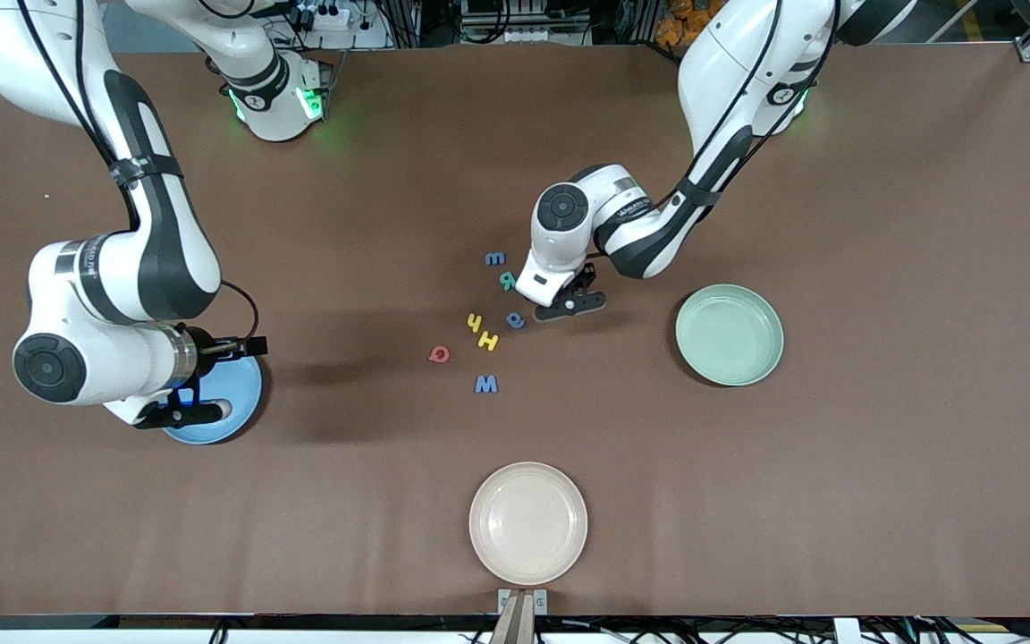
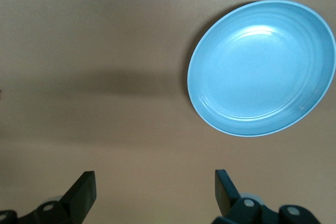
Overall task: Sort uppercase to blue plate, lowercase to green plate
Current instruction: 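Lower the left gripper onto the pink w while the right gripper moves out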
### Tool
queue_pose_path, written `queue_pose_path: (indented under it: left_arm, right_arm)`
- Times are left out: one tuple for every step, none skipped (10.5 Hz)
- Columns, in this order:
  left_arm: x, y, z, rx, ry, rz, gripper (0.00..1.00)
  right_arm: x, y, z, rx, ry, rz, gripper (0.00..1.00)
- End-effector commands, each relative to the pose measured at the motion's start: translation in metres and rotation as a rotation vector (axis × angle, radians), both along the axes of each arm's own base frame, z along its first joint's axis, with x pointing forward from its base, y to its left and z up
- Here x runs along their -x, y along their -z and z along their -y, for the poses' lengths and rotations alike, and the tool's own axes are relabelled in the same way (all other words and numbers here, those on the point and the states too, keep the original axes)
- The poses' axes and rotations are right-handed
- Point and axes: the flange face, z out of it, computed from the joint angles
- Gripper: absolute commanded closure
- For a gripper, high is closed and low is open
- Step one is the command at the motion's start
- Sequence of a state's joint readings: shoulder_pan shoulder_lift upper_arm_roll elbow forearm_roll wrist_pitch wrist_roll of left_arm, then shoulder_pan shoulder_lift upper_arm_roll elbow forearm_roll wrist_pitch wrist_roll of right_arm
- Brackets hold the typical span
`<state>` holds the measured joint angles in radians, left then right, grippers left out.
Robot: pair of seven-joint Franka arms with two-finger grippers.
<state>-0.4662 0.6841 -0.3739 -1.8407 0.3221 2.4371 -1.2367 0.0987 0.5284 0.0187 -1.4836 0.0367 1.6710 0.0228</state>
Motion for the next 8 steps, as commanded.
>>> queue_pose_path:
  left_arm:
    - [0.0,0.001,-0.004,-0.011,0.02,0.0,0.47]
    - [0.0,0.001,-0.003,-0.011,0.017,0.0,0.47]
    - [0.002,0.001,-0.001,-0.011,0.02,0.0,0.47]
    - [0.005,0.0,0.002,-0.006,0.025,-0.003,0.47]
    - [0.006,0.0,0.003,-0.008,0.026,-0.007,0.47]
    - [0.007,0.001,0.002,-0.015,0.028,-0.011,0.47]
    - [0.006,0.001,0.001,-0.017,0.028,-0.012,0.52]
    - [0.006,0.001,0.0,-0.023,0.028,-0.016,0.56]
  right_arm:
    - [0.008,0.003,-0.008,-0.015,-0.007,-0.026,0.0]
    - [0.008,0.003,-0.009,-0.015,-0.008,-0.028,0.0]
    - [0.008,0.003,-0.008,-0.015,-0.007,-0.029,0.0]
    - [0.009,0.003,-0.009,-0.016,-0.006,-0.029,0.0]
    - [0.009,0.004,-0.01,-0.016,-0.008,-0.032,0.0]
    - [0.01,0.004,-0.009,-0.015,-0.008,-0.038,0.0]
    - [0.014,0.007,-0.016,-0.014,-0.019,-0.044,0.0]
    - [0.015,0.007,-0.019,-0.014,-0.023,-0.045,0.0]
